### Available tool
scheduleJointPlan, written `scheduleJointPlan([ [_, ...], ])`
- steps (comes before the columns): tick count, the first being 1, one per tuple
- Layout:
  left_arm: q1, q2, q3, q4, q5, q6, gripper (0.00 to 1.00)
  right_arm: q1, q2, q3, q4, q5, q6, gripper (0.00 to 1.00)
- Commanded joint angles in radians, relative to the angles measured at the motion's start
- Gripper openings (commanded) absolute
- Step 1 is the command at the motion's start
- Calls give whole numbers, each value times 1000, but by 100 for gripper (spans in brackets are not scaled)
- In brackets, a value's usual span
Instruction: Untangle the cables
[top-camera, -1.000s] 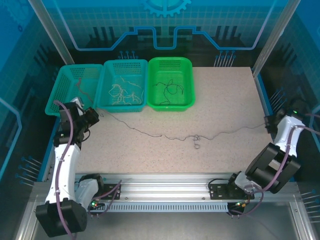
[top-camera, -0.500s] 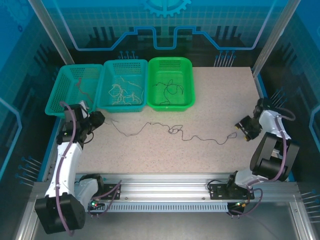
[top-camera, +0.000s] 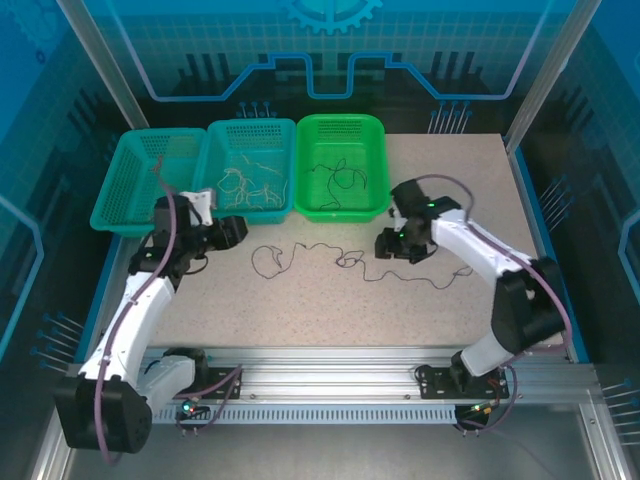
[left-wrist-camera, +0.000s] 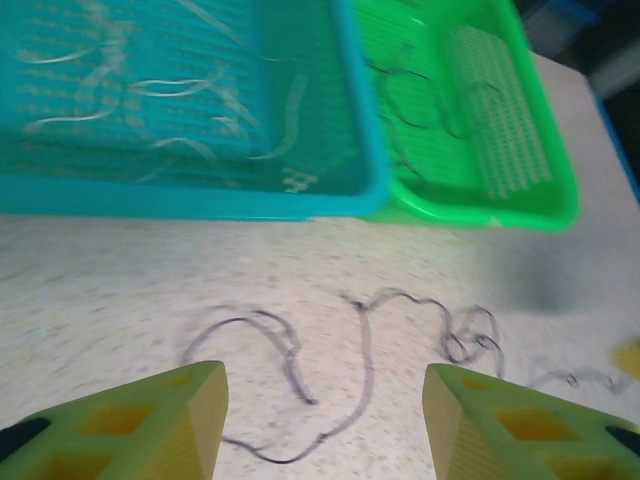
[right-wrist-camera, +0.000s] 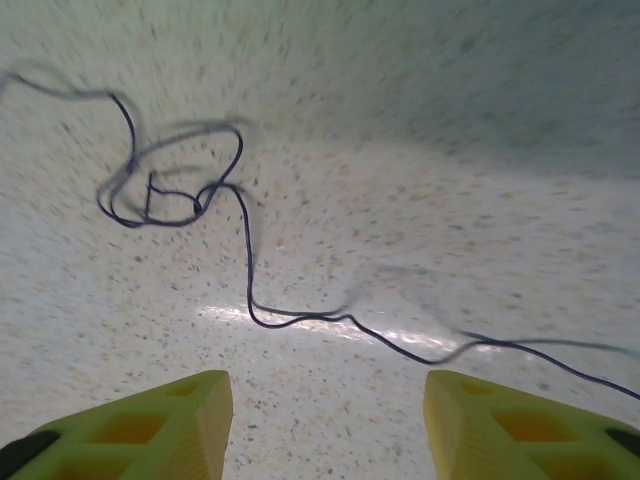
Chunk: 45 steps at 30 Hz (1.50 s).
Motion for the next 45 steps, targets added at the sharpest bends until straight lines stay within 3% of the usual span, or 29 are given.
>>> scheduleJointPlan([
  [1,-65,15,24,59,88,58,57,50,125,50,51,13,-46,55],
  [4,-96,15,19,69,80,44,59,98,226,97,73,-27,-68,53],
  [12,-112,-23,12,20,53,41,60,155,333,115,60,98,-25,45],
  [15,-112,-36,1,19,36,29,60,176,337,86,60,160,-2,38],
  [18,-113,-42,-2,23,37,13,60,182,348,53,85,197,14,23],
  [24,-131,-62,0,32,58,12,62,182,331,29,128,181,-29,4],
  [29,-171,-95,25,27,90,62,69,162,174,-8,113,174,-102,0],
  [35,-321,-91,176,-122,96,232,99,129,-138,-29,45,82,-280,0],
  [41,-533,-3,318,-285,78,464,99,130,-340,26,-44,22,-487,0],
  [45,-611,60,326,-233,73,495,98,132,-437,63,-72,-47,-557,0],
])
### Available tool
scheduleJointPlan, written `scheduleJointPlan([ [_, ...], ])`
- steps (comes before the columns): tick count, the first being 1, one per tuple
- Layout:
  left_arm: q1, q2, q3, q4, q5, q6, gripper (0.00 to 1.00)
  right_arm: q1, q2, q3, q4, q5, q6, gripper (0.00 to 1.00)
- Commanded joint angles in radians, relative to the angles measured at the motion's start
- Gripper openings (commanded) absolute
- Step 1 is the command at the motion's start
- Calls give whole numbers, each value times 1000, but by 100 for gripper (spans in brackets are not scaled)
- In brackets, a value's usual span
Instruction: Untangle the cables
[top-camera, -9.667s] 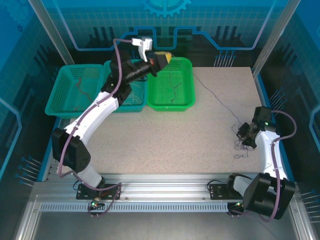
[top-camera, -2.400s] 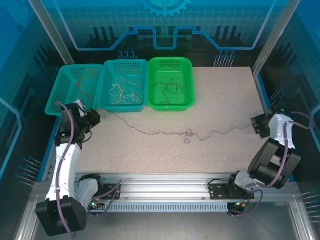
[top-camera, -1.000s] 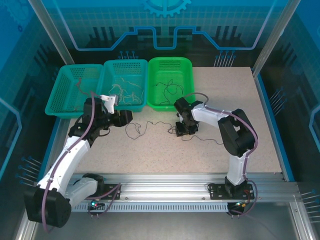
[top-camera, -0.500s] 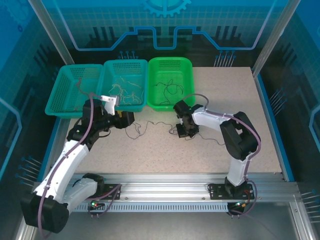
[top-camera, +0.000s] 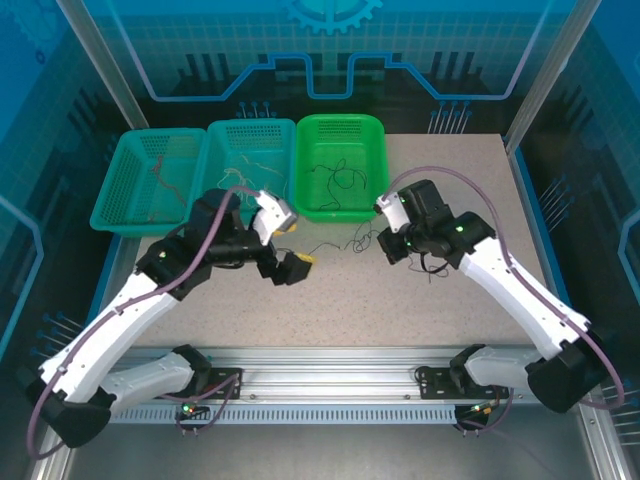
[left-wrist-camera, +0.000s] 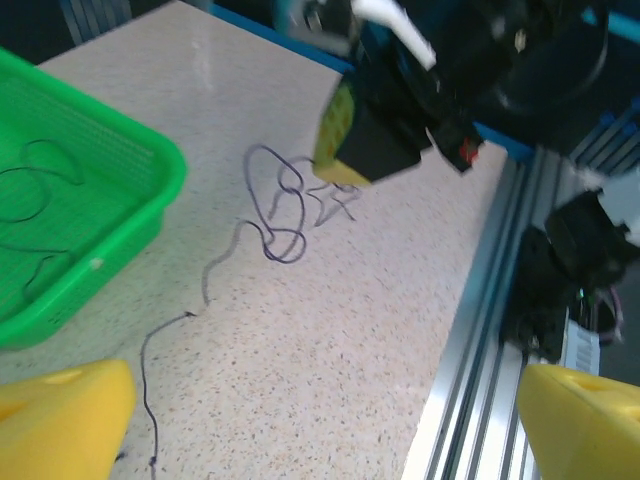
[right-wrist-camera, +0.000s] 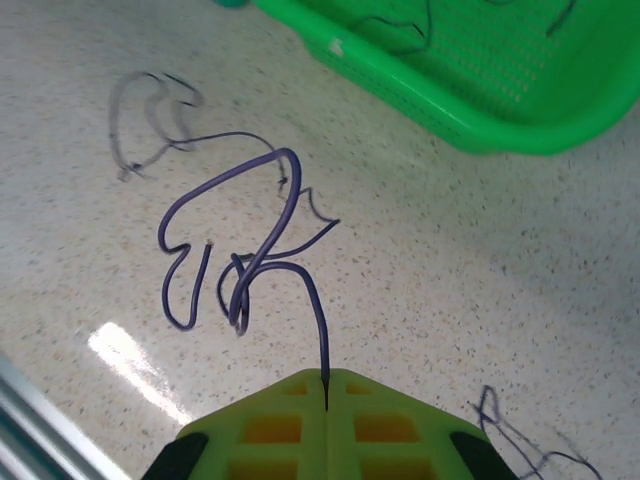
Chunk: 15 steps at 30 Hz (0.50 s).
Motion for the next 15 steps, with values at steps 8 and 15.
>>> scheduleJointPlan([
  [8,-165,186,-66,337,-9,12,99,0,-175,75,-67,-215,-8,0],
  [15,-180,282,-176,618,-18,-29,99,-2,-209,104,-77,-286,16,0],
])
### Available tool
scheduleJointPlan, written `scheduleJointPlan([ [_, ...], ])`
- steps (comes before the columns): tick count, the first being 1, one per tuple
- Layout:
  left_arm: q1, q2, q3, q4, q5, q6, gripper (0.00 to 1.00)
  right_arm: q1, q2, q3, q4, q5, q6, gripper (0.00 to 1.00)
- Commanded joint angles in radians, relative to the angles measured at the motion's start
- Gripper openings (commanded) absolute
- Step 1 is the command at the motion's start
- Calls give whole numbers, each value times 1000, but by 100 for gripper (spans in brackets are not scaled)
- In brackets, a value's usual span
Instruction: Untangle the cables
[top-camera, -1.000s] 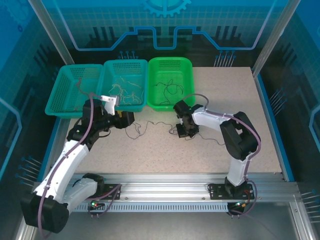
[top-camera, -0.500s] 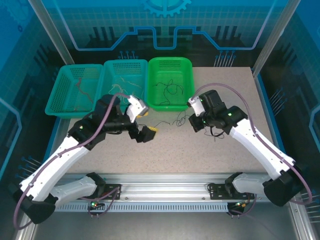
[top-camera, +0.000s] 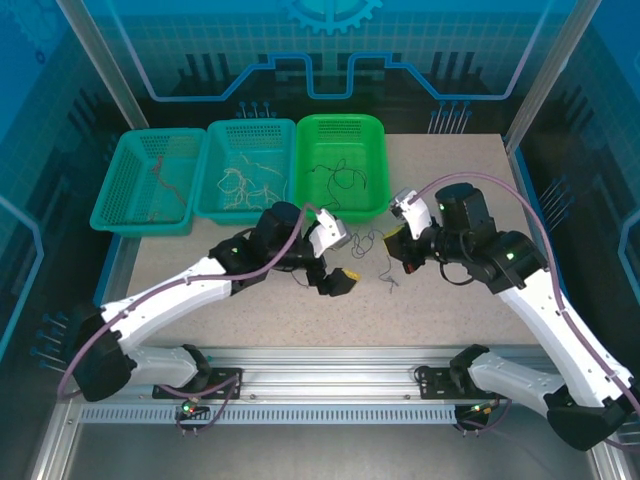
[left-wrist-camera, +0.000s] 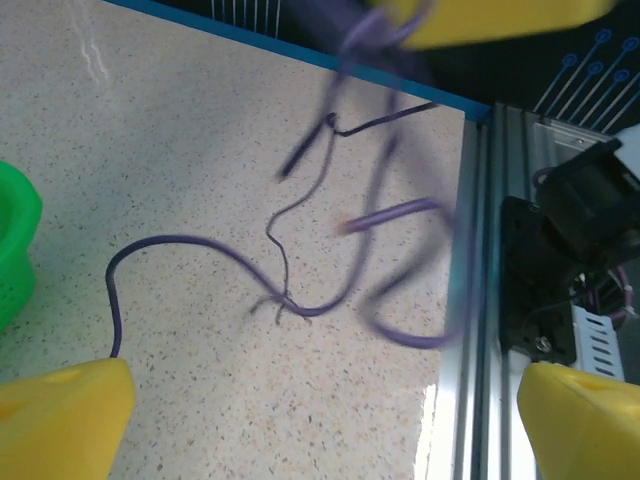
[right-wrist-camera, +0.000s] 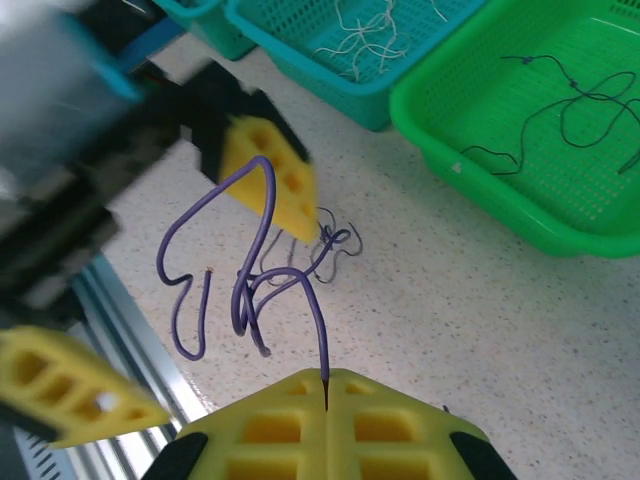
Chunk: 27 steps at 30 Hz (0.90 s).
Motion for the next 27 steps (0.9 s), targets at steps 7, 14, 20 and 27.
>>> scheduleJointPlan([
  [7,-25,46,-49,365,-94,-15,99,-6,-7,80,-59,-142,31,0],
  [14,-35,31,-24,327,-84,67,98,-24,-2,108,-53,-182,52,0],
  [20,-37,31,1,363,-41,51,61,-53,-5,89,-27,-168,101,0],
  [27,-31,-70,-28,308,-145,-7,0,-154,-59,-40,46,48,234,0],
])
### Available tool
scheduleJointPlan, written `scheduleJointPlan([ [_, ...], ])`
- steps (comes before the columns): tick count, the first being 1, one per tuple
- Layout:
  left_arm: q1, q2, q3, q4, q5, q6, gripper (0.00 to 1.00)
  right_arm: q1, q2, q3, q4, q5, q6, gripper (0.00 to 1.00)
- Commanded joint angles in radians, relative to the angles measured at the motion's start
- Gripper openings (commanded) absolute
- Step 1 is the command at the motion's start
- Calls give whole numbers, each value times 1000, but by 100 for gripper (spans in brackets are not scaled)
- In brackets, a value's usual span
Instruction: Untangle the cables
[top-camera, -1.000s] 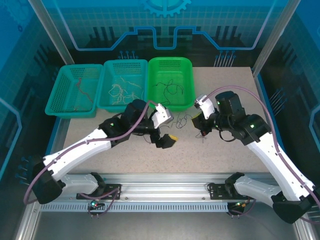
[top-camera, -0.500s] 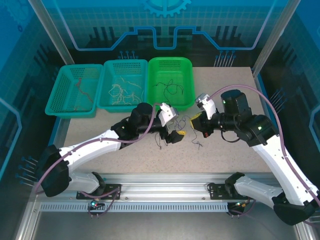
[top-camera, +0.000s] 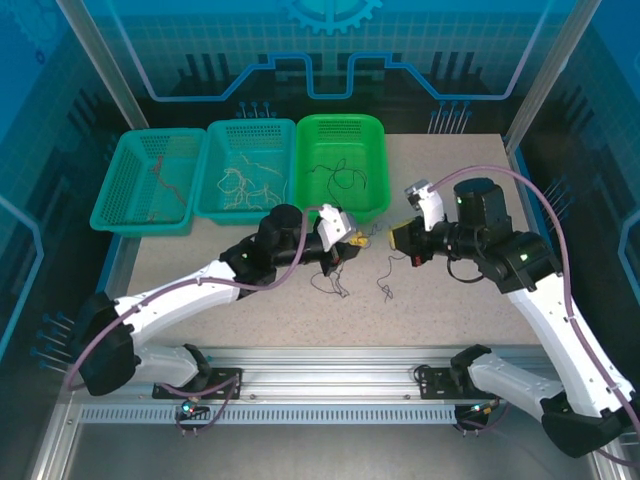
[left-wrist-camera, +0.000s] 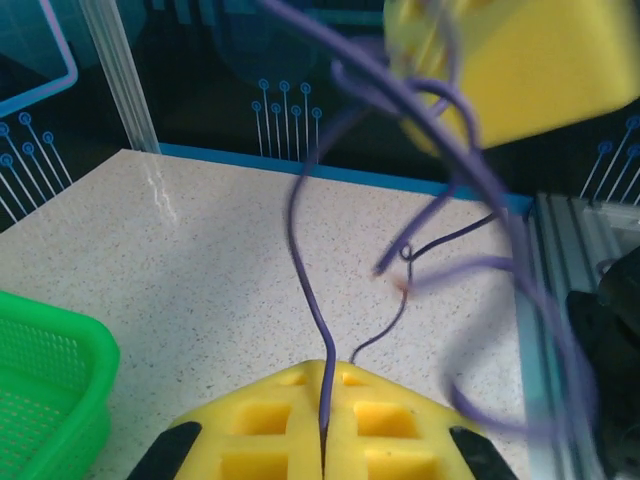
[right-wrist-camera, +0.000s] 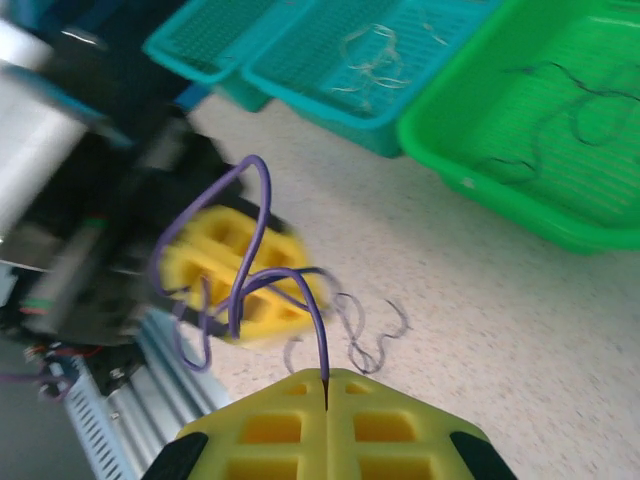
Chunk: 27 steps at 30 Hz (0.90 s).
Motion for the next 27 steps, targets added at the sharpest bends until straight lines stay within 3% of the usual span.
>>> scheduleJointPlan([
  [1,2,-99,8,-39,-72,-51,0,-59,-35,-58,38,165,108,0],
  [7,26,-261,-17,-161,-185,-95,0,-200,-22,-120,21,415,135,0],
  [11,41,-334,25,-267,-304,-103,0,-309,16,-147,31,497,140,0],
  [17,93,-351,168,-360,-391,-200,0,-328,80,-158,23,660,180,0],
  [21,106,-289,334,-401,-406,-223,0,-338,99,-161,46,572,208,0],
  [27,141,-90,666,-423,-398,-155,0,-337,107,-168,47,444,266,0],
])
